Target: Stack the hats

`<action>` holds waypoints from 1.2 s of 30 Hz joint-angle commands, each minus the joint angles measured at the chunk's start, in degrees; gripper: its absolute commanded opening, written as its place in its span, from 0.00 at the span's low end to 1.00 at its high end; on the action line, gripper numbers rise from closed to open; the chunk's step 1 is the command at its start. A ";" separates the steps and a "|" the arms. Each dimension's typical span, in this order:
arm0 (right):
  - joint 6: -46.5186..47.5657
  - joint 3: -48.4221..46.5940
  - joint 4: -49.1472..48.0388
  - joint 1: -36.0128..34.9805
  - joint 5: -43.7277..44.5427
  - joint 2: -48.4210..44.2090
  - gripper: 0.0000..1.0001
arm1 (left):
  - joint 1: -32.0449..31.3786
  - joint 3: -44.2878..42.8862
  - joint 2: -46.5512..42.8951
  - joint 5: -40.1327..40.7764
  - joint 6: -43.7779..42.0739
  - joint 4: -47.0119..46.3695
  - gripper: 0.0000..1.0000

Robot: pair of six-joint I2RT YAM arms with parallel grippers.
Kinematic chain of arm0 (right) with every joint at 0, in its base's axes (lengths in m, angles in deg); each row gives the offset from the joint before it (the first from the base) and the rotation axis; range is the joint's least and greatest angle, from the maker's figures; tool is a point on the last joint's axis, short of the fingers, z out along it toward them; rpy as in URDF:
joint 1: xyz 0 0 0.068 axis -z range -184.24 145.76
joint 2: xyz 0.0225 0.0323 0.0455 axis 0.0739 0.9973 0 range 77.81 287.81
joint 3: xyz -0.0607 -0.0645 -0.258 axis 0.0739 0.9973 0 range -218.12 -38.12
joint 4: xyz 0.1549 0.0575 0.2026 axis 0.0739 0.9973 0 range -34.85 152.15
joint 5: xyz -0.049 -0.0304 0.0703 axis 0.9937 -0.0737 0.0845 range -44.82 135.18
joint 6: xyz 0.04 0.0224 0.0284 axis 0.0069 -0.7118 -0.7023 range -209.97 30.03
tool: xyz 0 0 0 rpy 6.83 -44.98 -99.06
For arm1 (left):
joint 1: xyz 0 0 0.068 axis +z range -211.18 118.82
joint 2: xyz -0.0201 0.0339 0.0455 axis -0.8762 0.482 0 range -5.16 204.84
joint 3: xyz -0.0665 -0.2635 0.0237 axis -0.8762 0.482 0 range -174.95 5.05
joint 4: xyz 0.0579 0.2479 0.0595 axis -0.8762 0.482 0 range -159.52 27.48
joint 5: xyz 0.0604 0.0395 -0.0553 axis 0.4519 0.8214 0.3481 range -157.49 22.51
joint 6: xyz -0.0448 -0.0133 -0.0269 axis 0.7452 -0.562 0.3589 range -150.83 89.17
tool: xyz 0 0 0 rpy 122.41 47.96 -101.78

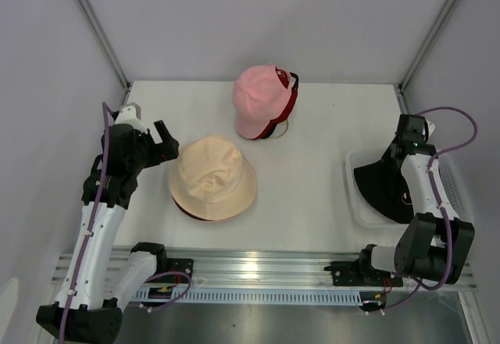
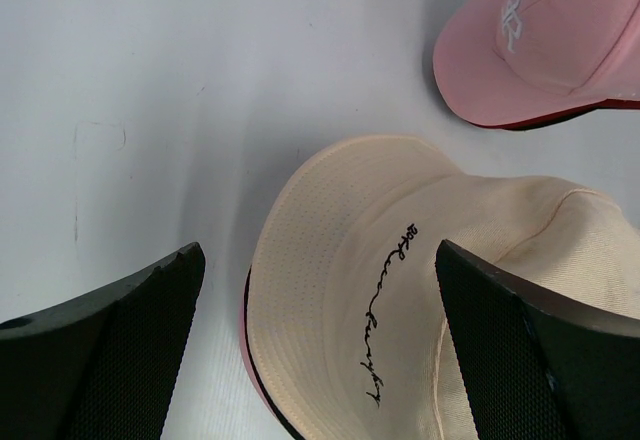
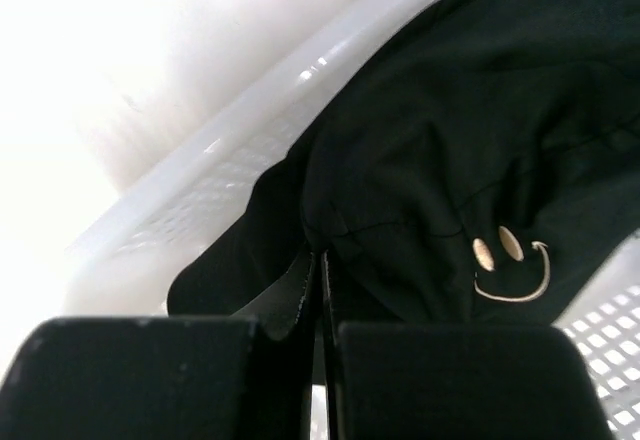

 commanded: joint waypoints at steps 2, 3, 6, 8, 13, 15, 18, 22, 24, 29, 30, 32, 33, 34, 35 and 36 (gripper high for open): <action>3.93 -9.96 5.38 -2.34 -0.02 -6.39 0.00 | 0.49 -0.49 -0.08 0.13 -1.19 -1.08 1.00; 4.55 -11.80 6.18 -4.09 -0.72 -7.44 0.00 | 0.49 -0.75 -0.08 -0.39 -1.01 -1.00 1.00; 6.83 -20.76 8.81 -7.08 -5.46 -9.74 0.00 | 0.49 -2.69 -0.08 -0.31 -0.13 0.14 1.00; 7.80 -28.21 10.92 -10.77 -9.40 -9.39 0.00 | 0.49 -3.74 -0.17 0.39 0.13 1.02 0.99; 9.03 -42.48 14.79 -22.62 -12.86 -4.91 0.00 | 0.67 -5.15 -1.40 1.62 0.48 1.73 0.99; 10.79 -47.31 14.71 -31.67 -12.68 -2.10 0.00 | 0.84 -5.15 -2.54 2.23 1.01 1.90 0.99; 14.48 -54.59 15.14 -41.00 -15.12 3.76 0.00 | 0.93 -5.15 -4.30 2.85 1.71 2.08 1.00; 17.39 -64.98 17.34 -47.16 -21.64 12.04 0.00 | 1.11 -5.76 -6.41 3.82 2.77 3.83 1.00; 18.95 -67.80 17.17 -50.06 -23.48 14.42 0.00 | 1.19 -6.20 -7.99 4.43 3.21 4.45 1.00; 19.58 -70.00 12.61 -56.56 -27.01 18.91 0.00 | 1.28 -5.94 -11.86 6.89 5.31 6.47 1.00; 19.76 -70.27 11.90 -58.14 -27.01 19.26 0.00 | 1.28 -5.86 -12.82 7.42 5.93 6.65 1.00; 19.24 -70.88 9.98 -59.38 -27.27 20.05 0.00 | 1.28 -5.68 -13.70 8.48 6.28 7.44 0.99; 18.36 -70.89 9.18 -59.73 -27.97 20.14 0.00 | 1.37 -5.85 -13.97 8.74 6.55 7.70 0.99; 18.00 -70.89 8.39 -60.17 -30.59 20.06 0.00 | 1.37 -5.77 -14.41 9.52 6.81 8.23 1.00; 17.91 -70.97 6.73 -60.35 -31.83 19.88 0.00 | 1.37 -5.68 -14.58 9.79 6.81 8.41 1.00; 16.78 -70.89 5.84 -60.53 -33.15 19.79 0.00 | 1.37 -5.50 -14.67 10.06 7.07 8.50 0.99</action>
